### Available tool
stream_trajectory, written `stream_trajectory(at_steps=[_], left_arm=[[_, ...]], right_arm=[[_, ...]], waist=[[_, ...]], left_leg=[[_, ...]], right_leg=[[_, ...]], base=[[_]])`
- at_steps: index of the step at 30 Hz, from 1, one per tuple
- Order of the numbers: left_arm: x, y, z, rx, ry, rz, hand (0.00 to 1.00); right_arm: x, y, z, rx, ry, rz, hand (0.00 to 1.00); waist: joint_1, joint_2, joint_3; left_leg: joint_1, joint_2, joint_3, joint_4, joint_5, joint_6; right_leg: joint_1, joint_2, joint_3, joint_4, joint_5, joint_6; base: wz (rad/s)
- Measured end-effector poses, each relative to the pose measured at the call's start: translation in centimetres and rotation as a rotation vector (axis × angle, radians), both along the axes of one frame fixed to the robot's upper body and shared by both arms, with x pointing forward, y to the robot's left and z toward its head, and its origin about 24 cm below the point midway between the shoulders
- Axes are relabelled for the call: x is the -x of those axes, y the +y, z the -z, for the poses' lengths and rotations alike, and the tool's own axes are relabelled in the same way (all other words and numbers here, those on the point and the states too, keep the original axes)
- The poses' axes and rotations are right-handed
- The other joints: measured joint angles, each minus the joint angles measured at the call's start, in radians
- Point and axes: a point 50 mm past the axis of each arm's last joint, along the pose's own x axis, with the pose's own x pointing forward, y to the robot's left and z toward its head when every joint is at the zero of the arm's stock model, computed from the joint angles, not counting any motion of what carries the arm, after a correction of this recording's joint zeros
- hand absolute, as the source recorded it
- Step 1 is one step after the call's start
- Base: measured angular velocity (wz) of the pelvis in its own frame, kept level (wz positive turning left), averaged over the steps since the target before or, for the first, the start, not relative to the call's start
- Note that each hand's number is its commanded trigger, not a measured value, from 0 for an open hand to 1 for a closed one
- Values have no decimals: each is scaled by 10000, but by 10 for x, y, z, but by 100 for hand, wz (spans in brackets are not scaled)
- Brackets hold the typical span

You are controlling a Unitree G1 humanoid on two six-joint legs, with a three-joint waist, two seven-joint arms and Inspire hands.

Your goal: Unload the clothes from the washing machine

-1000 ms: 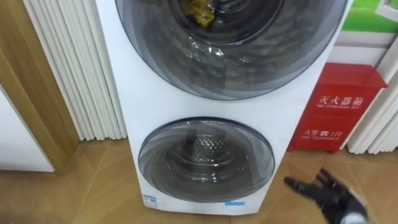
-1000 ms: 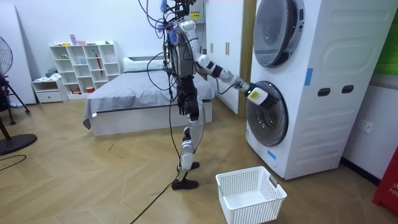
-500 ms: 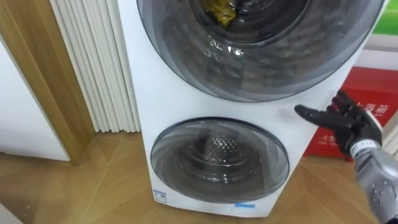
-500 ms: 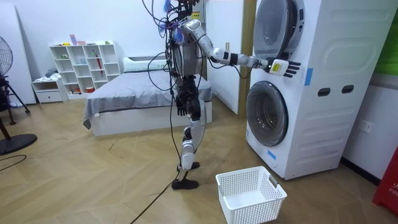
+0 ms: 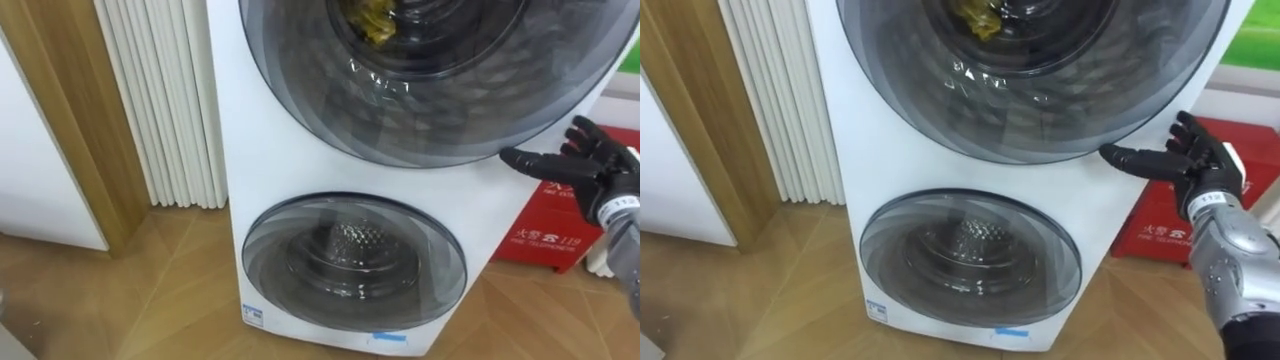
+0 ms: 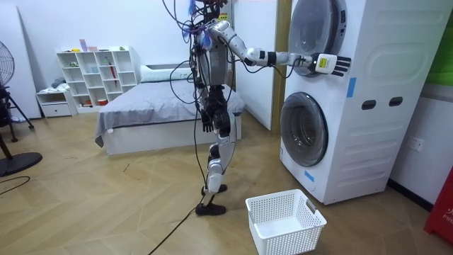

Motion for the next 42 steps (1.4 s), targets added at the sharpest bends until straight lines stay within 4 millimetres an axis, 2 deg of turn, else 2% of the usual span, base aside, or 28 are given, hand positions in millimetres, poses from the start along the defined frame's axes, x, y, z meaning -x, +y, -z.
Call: stream_trajectory(at_steps=[6, 16, 19, 22, 32, 37, 42], left_arm=[[2, 4, -1, -109, -16, -248, 0], [-2, 6, -1, -161, -107, -165, 0], [-2, 7, -2, -183, -141, -129, 0], [-2, 8, -2, -209, -183, -116, 0], [-10, 18, -6, -535, -411, 440, 0], [-10, 15, -5, -475, -325, 654, 0], [-9, 14, -5, -448, -277, 723, 0]], right_arm=[[-4, 1, -7, 554, 296, -162, 0], [-7, 2, -12, 1053, 451, -548, 0], [-8, 4, -14, 1270, 432, -723, 0], [-10, 12, -17, 2011, 440, -1084, 0], [-16, 49, -50, 4384, -493, -2544, 0], [-14, 53, -56, 4932, -616, -2612, 0], [-9, 56, -54, 4898, -704, -2732, 0]], waist=[[30, -18, 11], [80, -200, 83], [121, -231, 76], [134, -228, 76], [-53, -225, 69], [-141, -235, 63], [-125, -250, 53]], left_leg=[[33, -17, 23, -86, 55, 2], [-35, 0, 120, -81, 84, -24], [-61, 18, 220, -82, 84, -23], [-49, 22, 271, -83, 84, -24], [-261, 58, 288, -102, 104, -56], [-253, 70, 291, -102, 104, -56], [-110, 105, 240, -137, 104, -57]], right_leg=[[-1, -17, 4, -17, 0, 0], [-43, -8, 28, -160, 0, -1], [-129, -13, 68, -138, 1, -1], [-165, -10, 285, -153, 0, -1], [-461, -7, 259, -145, 1, -3], [-476, -3, 267, -120, 2, -4], [-377, 27, 233, -95, 2, -4]], base=[[-1], [-3], [-12], [-15], [-14], [-1], [-3]])
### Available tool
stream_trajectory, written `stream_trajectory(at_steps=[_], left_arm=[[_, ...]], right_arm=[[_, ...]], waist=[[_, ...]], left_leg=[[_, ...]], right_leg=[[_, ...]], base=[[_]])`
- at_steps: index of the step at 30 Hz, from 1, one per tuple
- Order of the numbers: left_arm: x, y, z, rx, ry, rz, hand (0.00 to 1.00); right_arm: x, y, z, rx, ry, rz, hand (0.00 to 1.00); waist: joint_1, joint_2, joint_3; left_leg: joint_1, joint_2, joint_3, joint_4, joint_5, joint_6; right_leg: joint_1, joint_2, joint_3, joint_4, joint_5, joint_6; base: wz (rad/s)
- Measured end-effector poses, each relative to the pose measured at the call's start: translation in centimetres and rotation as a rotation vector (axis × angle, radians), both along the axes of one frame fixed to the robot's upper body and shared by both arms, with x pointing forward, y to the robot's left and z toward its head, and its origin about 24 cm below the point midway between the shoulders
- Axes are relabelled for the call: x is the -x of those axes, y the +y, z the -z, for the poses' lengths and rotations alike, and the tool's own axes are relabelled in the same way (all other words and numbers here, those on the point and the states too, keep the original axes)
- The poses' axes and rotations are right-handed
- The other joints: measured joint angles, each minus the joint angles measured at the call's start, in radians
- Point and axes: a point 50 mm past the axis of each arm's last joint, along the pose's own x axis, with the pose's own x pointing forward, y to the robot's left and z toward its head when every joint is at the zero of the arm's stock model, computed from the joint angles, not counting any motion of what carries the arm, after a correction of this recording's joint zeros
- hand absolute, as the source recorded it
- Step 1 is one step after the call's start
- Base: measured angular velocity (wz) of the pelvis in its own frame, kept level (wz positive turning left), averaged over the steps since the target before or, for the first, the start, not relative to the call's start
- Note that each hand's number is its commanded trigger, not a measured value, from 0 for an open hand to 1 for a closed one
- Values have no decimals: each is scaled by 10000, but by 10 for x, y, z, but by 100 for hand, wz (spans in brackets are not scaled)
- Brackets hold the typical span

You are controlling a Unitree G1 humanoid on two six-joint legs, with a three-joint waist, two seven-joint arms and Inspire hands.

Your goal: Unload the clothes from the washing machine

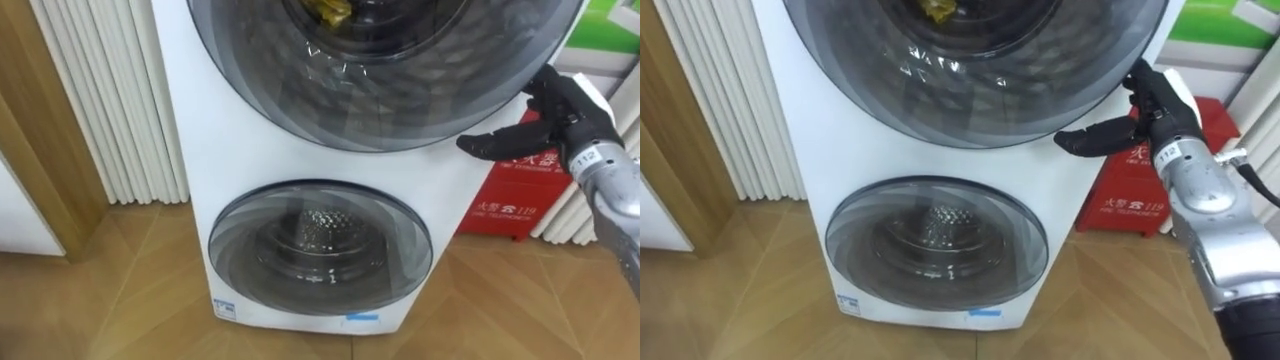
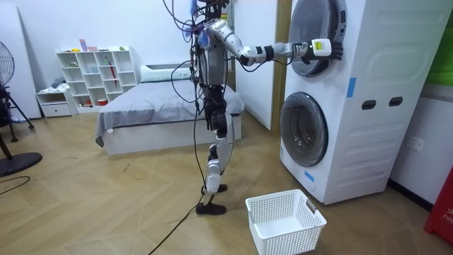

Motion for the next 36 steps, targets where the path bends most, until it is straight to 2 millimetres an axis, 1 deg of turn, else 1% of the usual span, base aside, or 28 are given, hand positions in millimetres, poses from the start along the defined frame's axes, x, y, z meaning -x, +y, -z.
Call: stream_trajectory(at_steps=[4, 7, 10, 12, 13, 14, 15, 16, 17, 18, 19, 20, 21, 22, 23, 24, 25, 26, 27, 28, 30, 31, 34, 36], left_arm=[[5, 0, 0, 14, 101, -49, 0], [8, 0, 0, -2, 169, -46, 0], [10, 0, 0, -3, 223, -33, 0], [10, -1, 0, -12, 201, -24, 0], [11, -2, 1, -25, 257, -59, 0], [14, -1, 1, -119, 301, -114, 0], [14, -1, 0, -183, 292, -123, 0], [16, -2, 1, -217, 335, -244, 0], [20, -5, 2, -167, 441, -288, 0], [18, -6, 2, -137, 397, -264, 0], [13, -8, 3, -79, 265, -244, 0], [11, -9, 3, -94, 141, -147, 0], [10, -10, 4, -112, 133, -141, 0], [11, -9, 4, -167, 130, -246, 0], [11, -5, 2, -322, 63, -386, 0], [15, -5, 2, -380, 144, -544, 0], [23, -6, 3, -383, 442, -664, 0], [25, -8, 4, -279, 553, -675, 0], [25, -10, 4, -235, 514, -692, 0], [23, -12, 5, -167, 440, -688, 0], [21, -12, 5, -176, 381, -581, 0], [23, -13, 5, -152, 427, -653, 0], [30, -16, 6, 32, 580, -652, 0], [29, -17, 6, 145, 564, -640, 0]], right_arm=[[10, 5, 1, -35, -202, -294, 0], [16, 4, 2, -188, -251, -450, 0], [19, 5, 5, -58, -209, -473, 0], [24, 4, 8, 24, -239, -435, 0], [27, 2, 12, 5, -212, -429, 0], [30, 3, 14, -15, -216, -503, 0], [30, 5, 12, 1, -296, -609, 0], [32, 12, 7, 54, -575, -975, 0], [35, 19, 6, 30, -859, -1261, 0], [38, 20, 8, 35, -883, -1307, 0], [43, 17, 12, -40, -861, -1125, 0], [44, 14, 14, -201, -856, -969, 0], [45, 12, 14, -225, -858, -928, 0], [48, 10, 15, -252, -858, -907, 0], [52, 14, 13, -300, -1038, -1046, 0], [53, 18, 12, -268, -1182, -1232, 0], [58, 25, 10, -303, -1491, -1560, 0], [63, 29, 13, -391, -1584, -1680, 0], [65, 30, 15, -464, -1598, -1664, 0], [67, 30, 19, -669, -1585, -1504, 0], [72, 27, 21, -1103, -1652, -1335, 0], [77, 26, 21, -1274, -1689, -1361, 0], [85, 32, 21, -1369, -1787, -1693, 0], [88, 37, 21, -1494, -1806, -1885, 0]], waist=[[-29, -36, -25], [4, -32, -27], [127, -24, -31], [148, 17, -14], [161, 106, -8], [196, 159, -23], [235, 97, -43], [330, 57, -107], [67, 188, -48], [-93, 187, -47], [-150, 174, -43], [-115, 223, -61], [-74, 247, -31], [22, 378, 82], [244, 244, 21], [249, 216, -24], [26, 254, -19], [-179, 297, -16], [-181, 304, -19], [-188, 322, -16], [-189, 320, -15], [-119, 342, 4], [-132, 433, 63], [-169, 451, 67]], left_leg=[[94, 44, 2, -118, 5, -10], [268, 57, -64, -172, 6, -11], [460, 54, -381, -229, 5, -11], [574, 113, -585, -289, 6, -11], [701, 225, -875, -302, 9, -16], [742, 282, -1320, -296, 10, -29], [721, 272, -1542, -281, -17, -74], [602, 328, -1723, -238, -178, -373], [542, 461, -1434, -258, -245, -628], [525, 498, -993, -296, -210, -688], [559, 607, 68, -520, -76, -679], [793, 647, 548, -676, 99, -527], [929, 666, 402, -760, 152, -480], [1098, 771, -324, -829, 166, -479], [1050, 762, -909, -827, 123, -548], [996, 807, -1083, -843, 34, -674], [908, 930, -1009, -840, -29, -906], [927, 1000, -429, -863, -24, -961], [939, 1017, -81, -858, -1, -983], [942, 1044, 380, -858, 39, -983], [959, 1060, 455, -854, 52, -972], [970, 1055, 459, -854, 52, -972], [1021, 1047, 553, -856, 50, -970], [1018, 1049, 592, -847, 49, -969]], right_leg=[[29, 24, -205, -23, 6, -9], [142, 36, -238, -15, 6, -9], [261, 54, -253, 45, 7, -10], [185, 92, -294, 366, 6, -10], [-53, 147, -256, 837, -16, 1], [-178, 256, 100, 442, -118, 10], [-269, 328, 369, -144, 25, -51], [-298, 327, 105, -497, 385, -484], [-216, 390, -261, -466, 536, -523], [-169, 368, -366, -438, 536, -523], [-103, 363, -283, -364, 527, -512], [-82, 366, -181, -268, 481, -449], [-183, 371, -197, -3, 411, -375], [-533, 494, -46, 381, 187, -207], [-768, 598, 370, -536, 522, -333], [-803, 605, 157, -584, 778, -713], [-752, 655, -127, -512, 921, -809], [-612, 658, -188, -509, 920, -807], [-556, 660, -155, -511, 919, -806], [-513, 667, -70, -511, 904, -782], [-519, 698, -7, -512, 865, -721], [-520, 703, 5, -510, 865, -719], [-520, 702, -3, -472, 863, -717], [-537, 708, -5, -466, 856, -707]], base=[[-5], [-5], [-8], [3], [-4], [-25], [-55], [-25], [13], [68], [57], [33], [-10], [-53], [-64], [-32], [25], [44], [40], [26], [17], [-4], [-11], [-7]])
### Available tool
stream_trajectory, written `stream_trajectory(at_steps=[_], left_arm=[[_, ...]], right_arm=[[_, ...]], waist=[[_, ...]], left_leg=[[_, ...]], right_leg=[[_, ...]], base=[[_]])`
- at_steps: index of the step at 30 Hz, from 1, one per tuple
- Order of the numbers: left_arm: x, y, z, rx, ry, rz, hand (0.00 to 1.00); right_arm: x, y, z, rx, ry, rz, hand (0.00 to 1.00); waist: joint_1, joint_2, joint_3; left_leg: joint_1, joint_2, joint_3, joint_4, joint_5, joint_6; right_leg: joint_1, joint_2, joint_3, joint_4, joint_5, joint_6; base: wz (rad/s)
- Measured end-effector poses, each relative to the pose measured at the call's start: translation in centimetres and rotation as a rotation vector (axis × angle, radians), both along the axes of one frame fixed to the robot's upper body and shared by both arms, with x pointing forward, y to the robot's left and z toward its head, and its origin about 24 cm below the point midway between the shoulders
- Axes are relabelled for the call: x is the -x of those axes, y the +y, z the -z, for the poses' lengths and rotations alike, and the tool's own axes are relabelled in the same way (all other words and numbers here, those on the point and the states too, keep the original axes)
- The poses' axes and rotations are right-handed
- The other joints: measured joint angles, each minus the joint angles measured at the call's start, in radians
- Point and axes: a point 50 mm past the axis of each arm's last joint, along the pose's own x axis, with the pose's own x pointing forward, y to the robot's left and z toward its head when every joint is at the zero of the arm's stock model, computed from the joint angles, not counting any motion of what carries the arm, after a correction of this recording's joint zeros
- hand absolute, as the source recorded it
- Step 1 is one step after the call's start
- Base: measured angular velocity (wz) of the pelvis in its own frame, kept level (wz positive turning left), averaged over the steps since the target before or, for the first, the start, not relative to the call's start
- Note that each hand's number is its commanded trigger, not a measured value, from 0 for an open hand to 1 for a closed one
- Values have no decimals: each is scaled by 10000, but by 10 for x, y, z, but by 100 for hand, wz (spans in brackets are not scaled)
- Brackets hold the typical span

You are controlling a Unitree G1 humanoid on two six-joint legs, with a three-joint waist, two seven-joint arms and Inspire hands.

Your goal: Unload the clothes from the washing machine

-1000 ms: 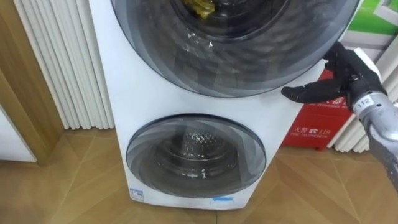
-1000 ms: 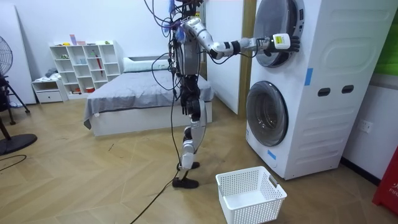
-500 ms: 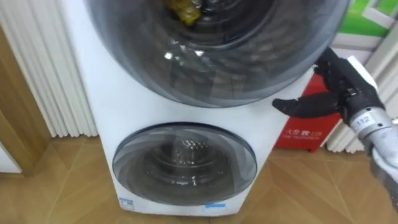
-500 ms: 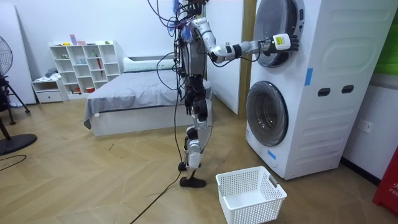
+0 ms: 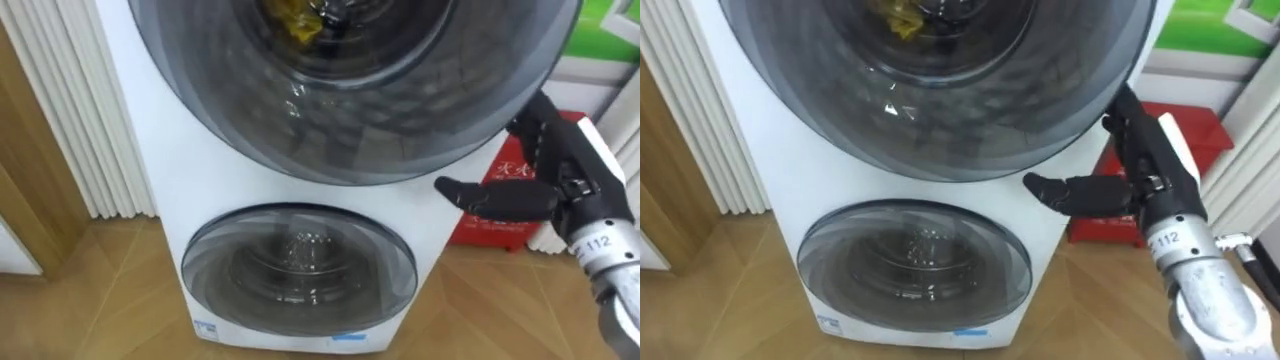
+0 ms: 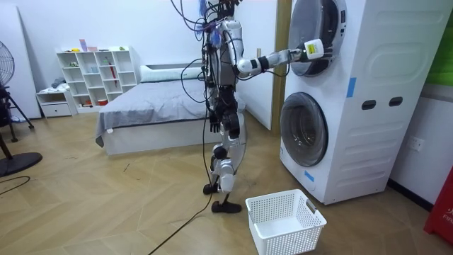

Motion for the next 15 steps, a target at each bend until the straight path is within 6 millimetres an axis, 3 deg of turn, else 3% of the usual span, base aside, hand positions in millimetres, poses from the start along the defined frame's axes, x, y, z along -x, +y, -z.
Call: stream_trajectory(at_steps=[4, 10, 15], left_arm=[[-2, -1, 0, 137, -89, 52, 0], [6, -5, 2, 320, 160, -126, 0], [7, -6, 2, 385, 151, -130, 0]], right_arm=[[4, 4, -2, 64, -79, -373, 0], [15, 15, -18, 224, -744, -959, 0], [25, 23, -28, 270, -1215, -1509, 0]], waist=[[-135, 19, -3], [-206, 201, -123], [-259, 178, -131]], left_leg=[[-23, -65, 24, 10, -13, 21], [-64, -96, 150, 64, -88, 127], [-33, -92, 227, 102, -88, 128]], right_leg=[[-44, 8, 78, 87, -66, -5], [-148, 13, 328, 168, -184, -101], [-163, 9, 391, 242, -229, -91]], base=[[0], [-6], [-2]])
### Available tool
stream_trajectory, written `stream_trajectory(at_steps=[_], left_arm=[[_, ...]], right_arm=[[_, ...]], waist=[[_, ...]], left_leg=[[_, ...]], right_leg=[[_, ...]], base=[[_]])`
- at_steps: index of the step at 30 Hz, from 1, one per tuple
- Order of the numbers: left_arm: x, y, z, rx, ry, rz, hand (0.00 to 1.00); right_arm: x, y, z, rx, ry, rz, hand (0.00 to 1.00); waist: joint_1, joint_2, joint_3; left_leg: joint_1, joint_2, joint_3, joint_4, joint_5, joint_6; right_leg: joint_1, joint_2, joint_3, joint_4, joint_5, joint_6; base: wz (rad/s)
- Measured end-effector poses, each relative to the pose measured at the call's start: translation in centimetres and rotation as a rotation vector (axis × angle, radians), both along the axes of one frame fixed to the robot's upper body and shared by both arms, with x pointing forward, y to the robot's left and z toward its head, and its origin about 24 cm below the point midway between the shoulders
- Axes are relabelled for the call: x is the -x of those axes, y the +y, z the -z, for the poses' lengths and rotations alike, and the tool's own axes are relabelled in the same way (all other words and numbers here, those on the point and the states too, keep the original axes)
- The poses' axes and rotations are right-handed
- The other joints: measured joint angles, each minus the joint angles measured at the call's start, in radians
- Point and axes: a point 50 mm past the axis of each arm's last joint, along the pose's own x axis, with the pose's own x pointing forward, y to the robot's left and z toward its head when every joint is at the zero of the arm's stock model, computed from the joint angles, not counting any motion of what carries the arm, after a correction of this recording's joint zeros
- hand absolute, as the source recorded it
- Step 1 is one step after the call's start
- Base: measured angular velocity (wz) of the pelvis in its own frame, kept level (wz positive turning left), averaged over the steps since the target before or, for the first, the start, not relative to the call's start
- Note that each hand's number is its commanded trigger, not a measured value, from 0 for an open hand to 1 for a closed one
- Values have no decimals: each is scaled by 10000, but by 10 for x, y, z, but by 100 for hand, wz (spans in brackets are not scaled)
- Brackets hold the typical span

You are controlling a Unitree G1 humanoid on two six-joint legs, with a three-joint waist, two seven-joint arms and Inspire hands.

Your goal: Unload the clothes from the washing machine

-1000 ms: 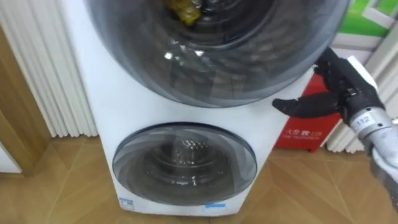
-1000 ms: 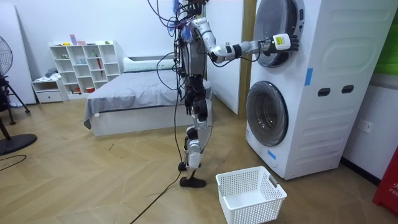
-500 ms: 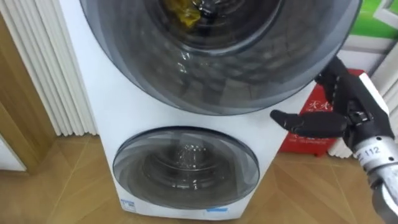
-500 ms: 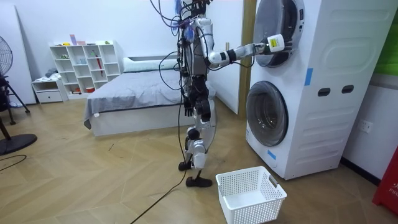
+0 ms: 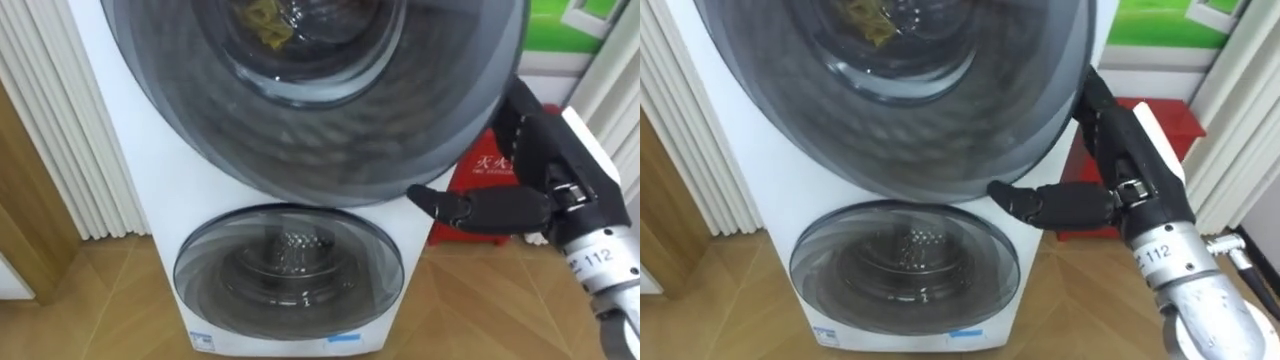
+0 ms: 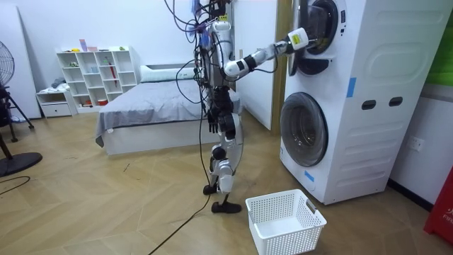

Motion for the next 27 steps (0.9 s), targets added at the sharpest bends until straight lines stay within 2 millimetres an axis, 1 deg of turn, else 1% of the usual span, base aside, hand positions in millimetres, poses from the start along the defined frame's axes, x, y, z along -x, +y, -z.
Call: stream_trajectory(at_steps=[2, 5, 7, 8, 13, 14, 18, 20, 22, 23, 25, 27], left_arm=[[0, 0, 0, 86, -7, 13, 0], [-1, 0, 0, 122, -45, 48, 0], [-1, 0, 0, 138, -39, 143, 0], [-3, -1, 0, 161, -39, 258, 0], [-13, -1, 1, 155, -188, 629, 0], [-15, -2, 1, 152, -191, 782, 0], [-17, -4, 2, 58, -147, 1089, 0], [-20, -4, 2, 55, -196, 1192, 0], [-23, -5, 2, 64, -238, 1290, 0], [-26, -5, 2, 59, -283, 1369, 0], [-29, -6, 2, 41, -342, 1434, 0], [-30, -5, 2, 31, -364, 1442, 0]], right_arm=[[7, 6, -5, -206, -294, -361, 0], [10, 12, -9, -520, -593, -940, 0], [10, 14, -9, -567, -669, -1198, 0], [11, 17, -8, -606, -661, -1363, 0], [12, 25, -5, -877, -566, -1941, 0], [12, 28, -5, -1145, -554, -2180, 0], [13, 34, -5, -1249, -544, -2665, 0], [15, 39, -5, -1192, -542, -3025, 0], [16, 43, -5, -1167, -521, -3291, 0], [16, 45, -4, -1139, -494, -3460, 0], [17, 48, -3, -1060, -442, -3768, 0], [18, 51, -4, -1083, -496, -3991, 0]], waist=[[-8, 6, 1], [-8, 25, 11], [-6, 28, 13], [4, 73, 38], [-12, 93, 36], [-44, 128, 22], [-218, 277, -15], [-220, 356, -1], [-253, 414, -5], [-247, 457, 16], [-237, 484, 31], [-229, 481, 29]], left_leg=[[23, 5, 1, 0, 0, 0], [40, 6, 16, 27, 0, 0], [63, 6, 39, 25, 0, 0], [79, 6, 58, 16, 0, 0], [-65, 7, 326, 92, -1, 0], [-114, 7, 352, 112, -1, 1], [-146, 2, 380, 127, -1, 1], [-132, 13, 529, 141, -1, 0], [-117, 13, 583, 140, -1, 0], [-101, 13, 591, 139, -1, 0], [-89, 12, 594, 129, -1, 0], [-67, 13, 594, 124, 0, 0]], right_leg=[[8, 8, 12, 9, 8, -10], [36, 3, 5, 7, 11, -16], [55, 3, 12, 3, 11, -16], [61, 5, 36, 4, 11, -17], [-42, -15, 92, -2, 12, -10], [-103, -22, 99, 12, 15, -6], [-138, -32, 112, 17, 19, 0], [-142, -30, 171, 16, 19, 0], [-148, -30, 208, 14, 19, 0], [-149, -31, 226, 12, 19, 0], [-144, -31, 231, 9, 19, 0], [-135, -22, 261, 14, 19, 0]], base=[[0], [0], [0], [-4], [-4], [0], [-2], [-8], [-8], [-8], [-5], [-5]])
